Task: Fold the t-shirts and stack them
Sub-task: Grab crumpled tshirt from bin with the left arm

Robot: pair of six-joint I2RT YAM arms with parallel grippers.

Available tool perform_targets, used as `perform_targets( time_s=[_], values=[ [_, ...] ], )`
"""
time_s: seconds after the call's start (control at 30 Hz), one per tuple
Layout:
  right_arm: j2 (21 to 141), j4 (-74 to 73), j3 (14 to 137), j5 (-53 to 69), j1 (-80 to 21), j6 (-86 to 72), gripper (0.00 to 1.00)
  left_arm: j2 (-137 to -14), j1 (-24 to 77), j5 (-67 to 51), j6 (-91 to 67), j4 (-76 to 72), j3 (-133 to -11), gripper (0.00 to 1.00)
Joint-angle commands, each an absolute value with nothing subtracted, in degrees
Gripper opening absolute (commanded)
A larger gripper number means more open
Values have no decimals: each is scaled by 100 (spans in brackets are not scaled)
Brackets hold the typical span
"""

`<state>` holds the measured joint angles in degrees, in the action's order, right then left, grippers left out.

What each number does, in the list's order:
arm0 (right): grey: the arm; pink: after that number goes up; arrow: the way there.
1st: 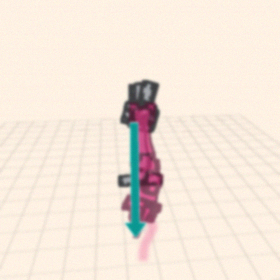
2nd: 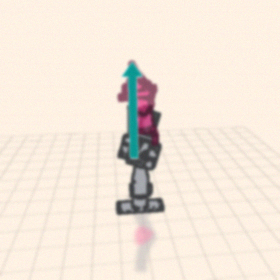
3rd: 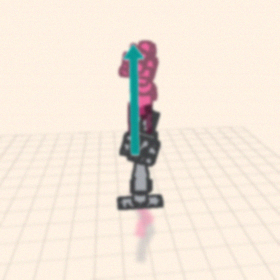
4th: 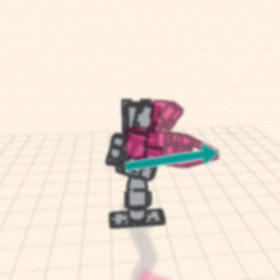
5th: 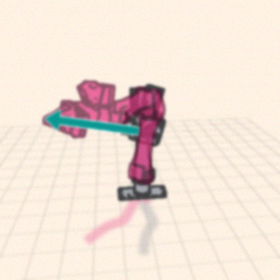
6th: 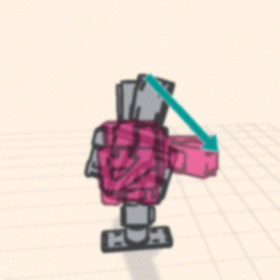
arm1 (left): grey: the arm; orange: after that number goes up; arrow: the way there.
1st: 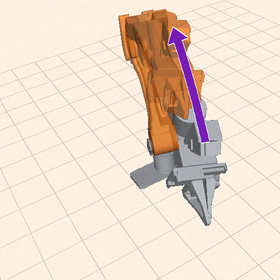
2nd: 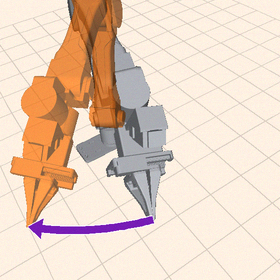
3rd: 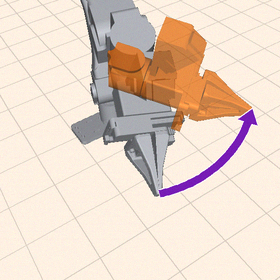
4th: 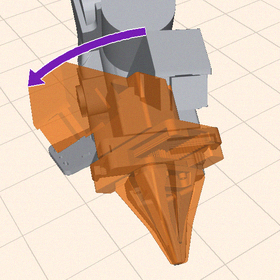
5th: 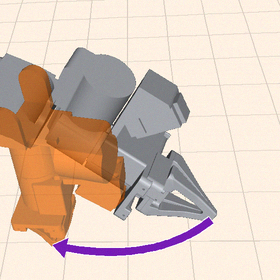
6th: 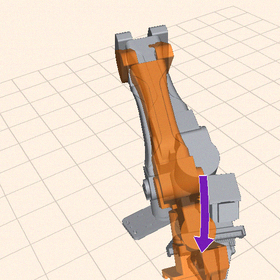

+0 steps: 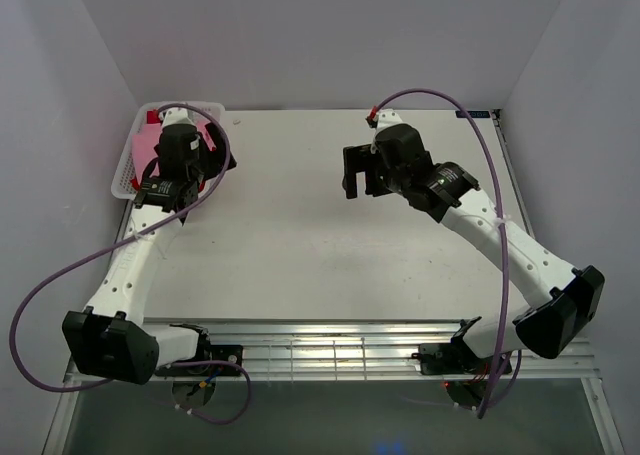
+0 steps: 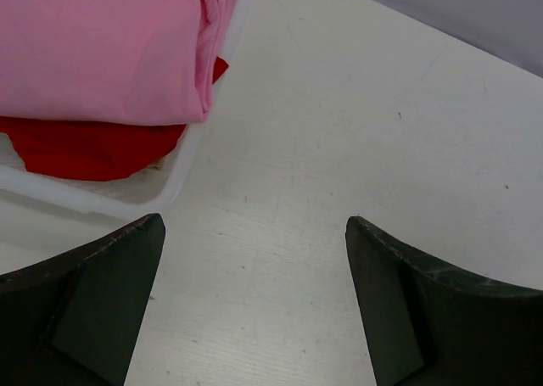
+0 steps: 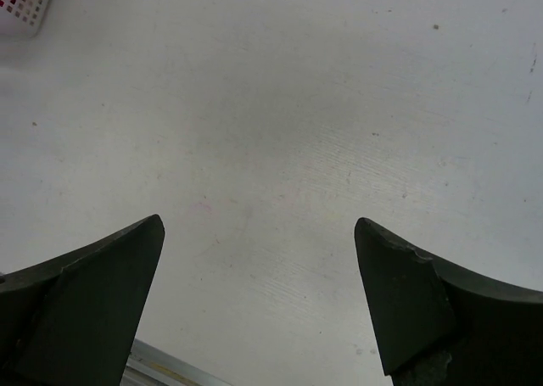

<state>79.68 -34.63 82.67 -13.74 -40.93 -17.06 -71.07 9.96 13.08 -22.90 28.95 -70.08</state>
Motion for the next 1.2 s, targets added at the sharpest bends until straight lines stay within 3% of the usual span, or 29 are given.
perform_targets(
  time_s=[0.0, 0.13, 0.2, 0.3, 0.57, 1.03, 1.17],
  values=[
    [7647, -3533, 8209, -1213, -4061, -2004, 100, -7188, 730, 1915, -2162, 2418, -6873, 98],
    [7261, -2920, 7894, -1038, -4060, -1943, 84, -8075, 10, 1584, -2206, 2119, -7092, 90],
    [6998, -2480, 7604, -905, -4060, -1864, 65, -8706, -412, 1416, -2189, 2013, -7461, 80],
    [6795, -2207, 7340, -975, -4060, -1820, 52, -9367, -492, 1301, -2013, 1925, -8039, 73],
    [6829, -2206, 7190, -1160, -4060, -1881, 52, -10906, -501, 1072, -1740, 1986, -9202, 69],
    [7067, -2303, 7137, -905, -4052, -1846, 54, -11100, -492, 686, -2092, 2030, -9044, 71],
    [6953, -2294, 7049, -914, -4052, -1898, 54, -11118, -475, 703, -2066, 2109, -8877, 34]
  ],
)
